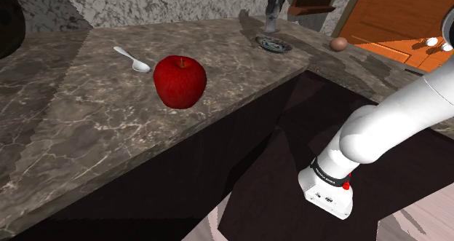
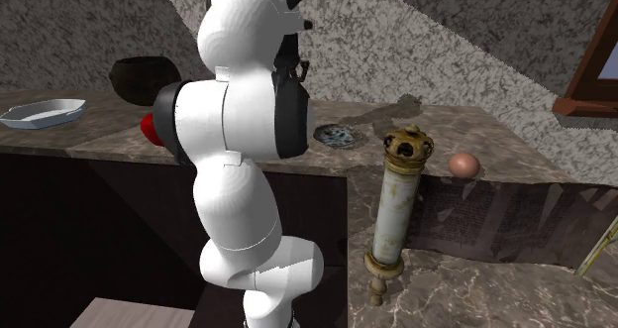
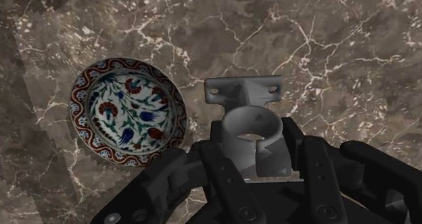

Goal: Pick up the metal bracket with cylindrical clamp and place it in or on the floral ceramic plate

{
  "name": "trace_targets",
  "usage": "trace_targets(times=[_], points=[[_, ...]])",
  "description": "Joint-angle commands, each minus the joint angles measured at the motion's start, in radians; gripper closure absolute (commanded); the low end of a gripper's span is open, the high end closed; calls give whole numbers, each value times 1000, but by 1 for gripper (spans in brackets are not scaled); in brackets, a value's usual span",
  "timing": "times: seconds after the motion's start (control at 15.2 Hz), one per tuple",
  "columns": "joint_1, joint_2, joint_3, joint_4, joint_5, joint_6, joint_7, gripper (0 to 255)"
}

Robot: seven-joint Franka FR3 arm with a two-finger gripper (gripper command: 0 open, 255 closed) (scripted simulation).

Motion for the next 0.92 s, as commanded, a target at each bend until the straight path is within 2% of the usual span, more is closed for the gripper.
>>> trace_targets(times=[0.0, 0.73, 0.86], points=[[-15, 21, -32, 25, -9, -3, -49, 255], [-109, 211, -203, 257, -17, -45, -317, 255], [-109, 191, -201, 205, -20, -11, -314, 255]])
